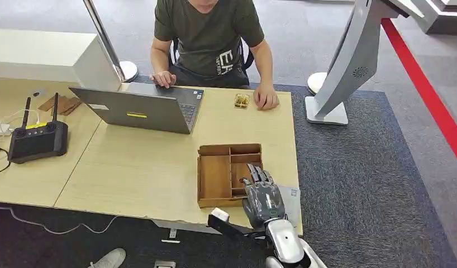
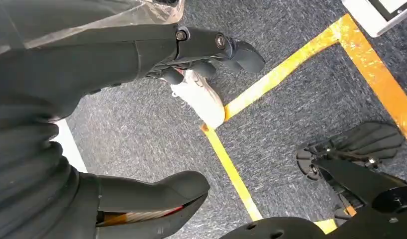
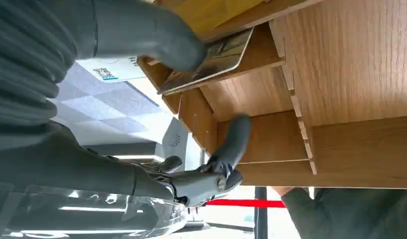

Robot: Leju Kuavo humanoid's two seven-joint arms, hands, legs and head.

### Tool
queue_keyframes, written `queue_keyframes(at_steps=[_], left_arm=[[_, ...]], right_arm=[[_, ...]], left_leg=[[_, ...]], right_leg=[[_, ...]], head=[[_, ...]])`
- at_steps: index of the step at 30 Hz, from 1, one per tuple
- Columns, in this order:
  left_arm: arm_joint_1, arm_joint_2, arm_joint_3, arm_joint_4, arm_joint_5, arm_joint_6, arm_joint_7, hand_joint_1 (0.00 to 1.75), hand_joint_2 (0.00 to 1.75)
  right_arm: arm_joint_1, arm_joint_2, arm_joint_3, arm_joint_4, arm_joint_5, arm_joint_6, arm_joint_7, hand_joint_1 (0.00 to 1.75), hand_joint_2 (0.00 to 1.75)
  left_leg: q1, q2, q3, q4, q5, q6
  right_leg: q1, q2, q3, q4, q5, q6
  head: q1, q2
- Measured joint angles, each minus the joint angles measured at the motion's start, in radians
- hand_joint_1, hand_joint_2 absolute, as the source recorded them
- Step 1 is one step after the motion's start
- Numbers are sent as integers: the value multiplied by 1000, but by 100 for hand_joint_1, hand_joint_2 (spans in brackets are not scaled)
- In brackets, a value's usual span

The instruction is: Pass the card to the sensor for recognition and then transmit it.

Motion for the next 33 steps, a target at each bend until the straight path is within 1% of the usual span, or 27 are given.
queue_keyframes(at_steps=[4, 5, 9, 12, 18, 21, 33], left_arm=[[0, 0, 0, 0, 1, 0, 0, 0, 175], [0, 0, 0, 0, 1, 0, 0, 0, 175], [0, 0, 0, 0, 1, 0, 0, 0, 175], [0, 0, 0, 0, 1, 0, 0, 0, 175], [0, 0, 0, 0, 1, 0, 0, 0, 175], [0, 0, 0, 0, 1, 0, 0, 0, 175], [0, 0, 0, 0, 1, 0, 0, 0, 175]], right_arm=[[1, 0, 0, -4, 6, 25, 3, 162, 175], [0, 0, 0, -5, 9, 31, 4, 161, 175], [0, 2, 0, -5, 16, 39, 6, 164, 175], [-1, 6, 1, 2, 28, 32, 3, 169, 175], [-19, 23, 5, 55, 48, -6, -19, 169, 175], [-26, 28, 8, 77, 48, -15, -21, 169, 175], [-38, 42, 9, 117, 48, -18, -21, 169, 175]], left_leg=[[0, 0, 0, 0, 0, 0], [0, 0, 0, 0, 0, 0], [0, 0, 0, 0, 0, 0], [0, 0, 0, 0, 0, 0], [0, 0, 0, 0, 0, 0], [0, 0, 0, 0, 0, 0], [0, 0, 1, 0, 0, 0]], right_leg=[[0, 0, 0, 0, 0, 0], [0, 0, 0, 0, 0, 0], [0, 0, 0, 0, 0, 0], [0, 0, 0, 0, 0, 0], [0, 0, 0, 0, 0, 0], [0, 0, 0, 0, 0, 0], [0, 0, 1, 0, 0, 0]], head=[[0, 0], [0, 0], [0, 0], [0, 0], [0, 0], [0, 0], [0, 0]])
